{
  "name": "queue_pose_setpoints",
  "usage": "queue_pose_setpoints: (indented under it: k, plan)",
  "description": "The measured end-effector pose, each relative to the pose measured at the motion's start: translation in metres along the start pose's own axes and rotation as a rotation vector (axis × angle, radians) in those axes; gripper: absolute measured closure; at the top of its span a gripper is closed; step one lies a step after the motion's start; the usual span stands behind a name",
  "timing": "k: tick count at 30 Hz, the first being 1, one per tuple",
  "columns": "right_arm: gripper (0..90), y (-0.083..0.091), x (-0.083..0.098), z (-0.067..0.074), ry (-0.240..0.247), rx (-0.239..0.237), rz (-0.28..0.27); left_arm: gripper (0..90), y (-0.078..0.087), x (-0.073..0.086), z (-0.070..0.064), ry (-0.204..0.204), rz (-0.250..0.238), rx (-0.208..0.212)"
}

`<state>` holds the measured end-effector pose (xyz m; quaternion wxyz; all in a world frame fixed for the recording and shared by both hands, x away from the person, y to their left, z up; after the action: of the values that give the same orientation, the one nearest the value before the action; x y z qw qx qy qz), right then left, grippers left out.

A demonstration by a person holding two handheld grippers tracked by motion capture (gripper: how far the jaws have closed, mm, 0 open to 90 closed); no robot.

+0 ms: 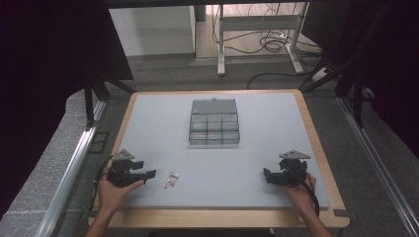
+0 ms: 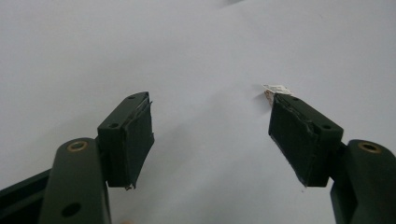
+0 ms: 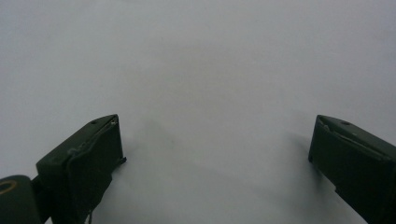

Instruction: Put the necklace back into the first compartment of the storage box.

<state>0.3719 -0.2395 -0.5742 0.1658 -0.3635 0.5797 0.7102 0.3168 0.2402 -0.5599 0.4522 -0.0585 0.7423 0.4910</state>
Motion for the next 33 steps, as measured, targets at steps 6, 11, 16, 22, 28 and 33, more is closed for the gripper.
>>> queue_pose_setpoints:
  k: [6,11,16,22,28,33]
  plan:
    - [4.6,0.005,0.004,-0.002,0.023,-0.016,-0.003,31.0,0.006,0.004,-0.007,-0.008,0.008,-0.033]
    - [4.6,0.005,0.004,-0.002,0.024,-0.015,-0.004,30.9,0.007,0.005,-0.007,-0.017,0.01,-0.035]
    - [4.6,0.005,0.004,-0.002,0.025,-0.014,-0.004,31.0,0.008,0.007,-0.007,-0.037,0.013,-0.027]
    - [4.6,0.005,0.005,-0.002,0.025,-0.012,-0.004,31.3,0.012,0.009,-0.005,-0.053,0.013,-0.02]
    - [4.6,0.006,0.005,-0.001,0.023,-0.003,-0.008,31.5,0.015,0.007,-0.003,-0.052,0.0,-0.025]
    - [4.8,0.006,0.005,-0.002,0.023,-0.005,-0.007,31.9,0.018,0.005,-0.003,-0.047,-0.009,-0.027]
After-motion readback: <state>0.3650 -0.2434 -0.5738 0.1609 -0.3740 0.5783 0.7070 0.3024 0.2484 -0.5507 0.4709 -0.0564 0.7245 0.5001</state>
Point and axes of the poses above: each handheld gripper's, and its own axes: y roughly backward along the jaws, x roughly out of its underside, z roughly to its left, the point moved 6 cm from there along -y, roughly forward along the jaws, and after that the axes turned 9 degrees about -y, right-handed, at the moved point
